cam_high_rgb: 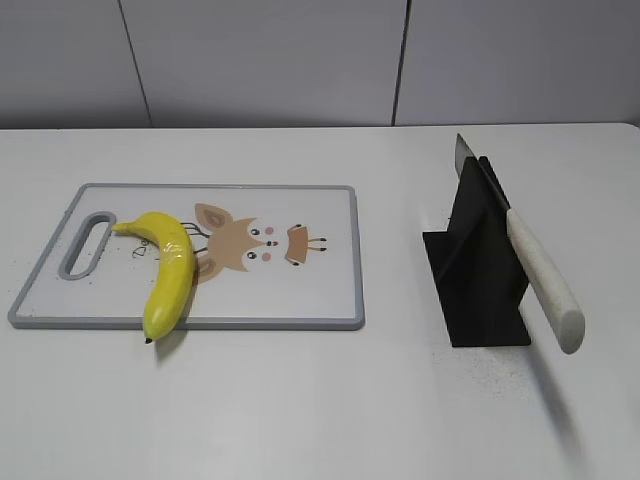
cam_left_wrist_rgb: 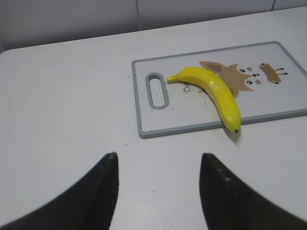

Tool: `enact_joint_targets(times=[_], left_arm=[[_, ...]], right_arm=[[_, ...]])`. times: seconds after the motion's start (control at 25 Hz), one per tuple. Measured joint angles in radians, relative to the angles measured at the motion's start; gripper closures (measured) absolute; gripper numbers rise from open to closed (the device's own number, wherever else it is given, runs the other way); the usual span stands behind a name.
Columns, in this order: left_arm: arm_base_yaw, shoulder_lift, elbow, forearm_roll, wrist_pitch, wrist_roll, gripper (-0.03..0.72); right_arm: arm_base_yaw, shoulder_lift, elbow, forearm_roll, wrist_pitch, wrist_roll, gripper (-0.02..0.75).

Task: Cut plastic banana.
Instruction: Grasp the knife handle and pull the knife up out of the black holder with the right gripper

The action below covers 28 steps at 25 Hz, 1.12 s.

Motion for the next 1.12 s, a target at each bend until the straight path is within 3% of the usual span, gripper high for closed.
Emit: enact_joint_targets(times=[0.12,0.28,0.64,1.12], left_arm=[[0.0,0.0,0.0,0.0,0.0,0.0,0.166],[0.0,0.0,0.0,0.001,0.0,0.0,0.167],[0.0,0.0,0.0,0.001,0.0,0.0,0.167],[0.0,0.0,0.0,0.001,0.0,0.0,0.167]], right_arm=[[0.018,0.079,-0.054,0.031,0.0,-0.009,0.234],[0.111,0.169,-0.119,0.029,0.001,-0.002,0.234],[0.351,0.346,-0.182,-0.106,-0.023,0.169,0.234],[0.374,0.48,-0.182,-0.152,-0.074,0.254,0.286]])
